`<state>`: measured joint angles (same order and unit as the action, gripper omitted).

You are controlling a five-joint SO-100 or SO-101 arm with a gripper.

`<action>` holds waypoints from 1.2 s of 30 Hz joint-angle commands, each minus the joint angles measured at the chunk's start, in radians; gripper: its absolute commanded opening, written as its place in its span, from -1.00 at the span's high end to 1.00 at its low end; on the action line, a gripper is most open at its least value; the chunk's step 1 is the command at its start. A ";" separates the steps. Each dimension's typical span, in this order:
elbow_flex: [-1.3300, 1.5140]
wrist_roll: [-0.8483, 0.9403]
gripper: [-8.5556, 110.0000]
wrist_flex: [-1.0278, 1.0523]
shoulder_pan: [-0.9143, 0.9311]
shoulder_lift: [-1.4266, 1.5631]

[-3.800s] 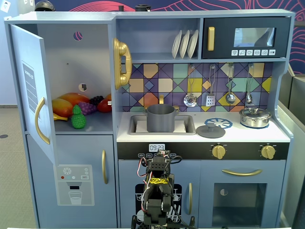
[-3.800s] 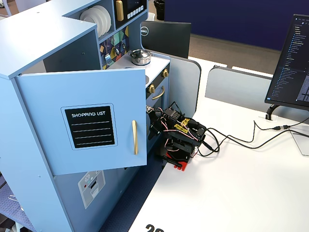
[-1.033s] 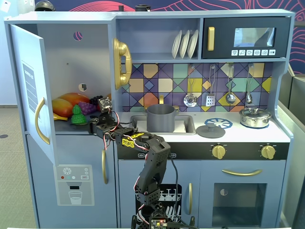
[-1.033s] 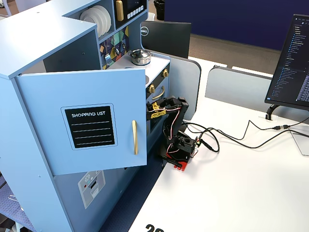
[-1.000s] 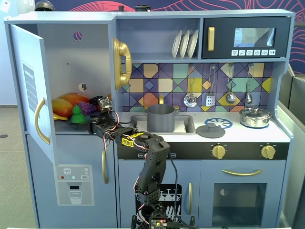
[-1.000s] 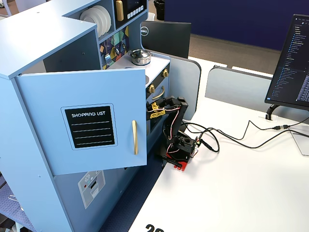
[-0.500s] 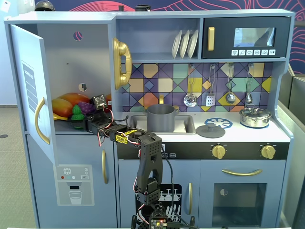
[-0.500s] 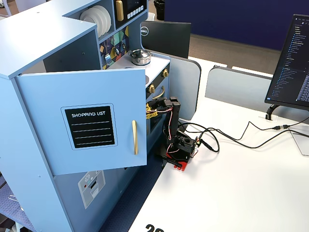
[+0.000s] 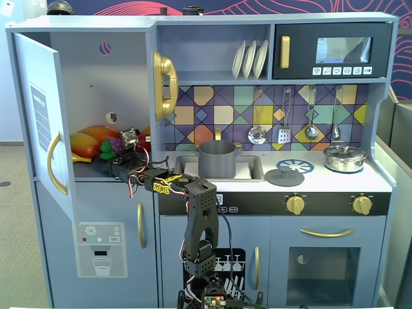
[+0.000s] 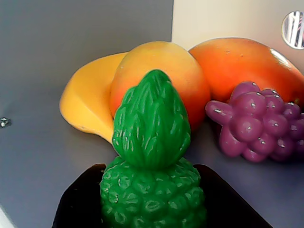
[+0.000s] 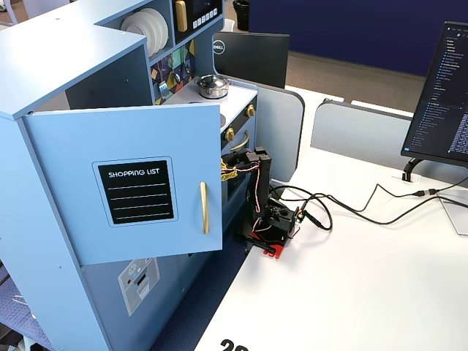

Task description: Pick up the green pineapple from the left cabinet and place it in the gray recipient

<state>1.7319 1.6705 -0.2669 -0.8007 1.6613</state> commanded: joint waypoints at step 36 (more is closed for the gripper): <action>0.167 -0.144 0.86 0.471 0.699 1.006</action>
<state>2.0018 1.5677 0.2178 -0.2040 2.7980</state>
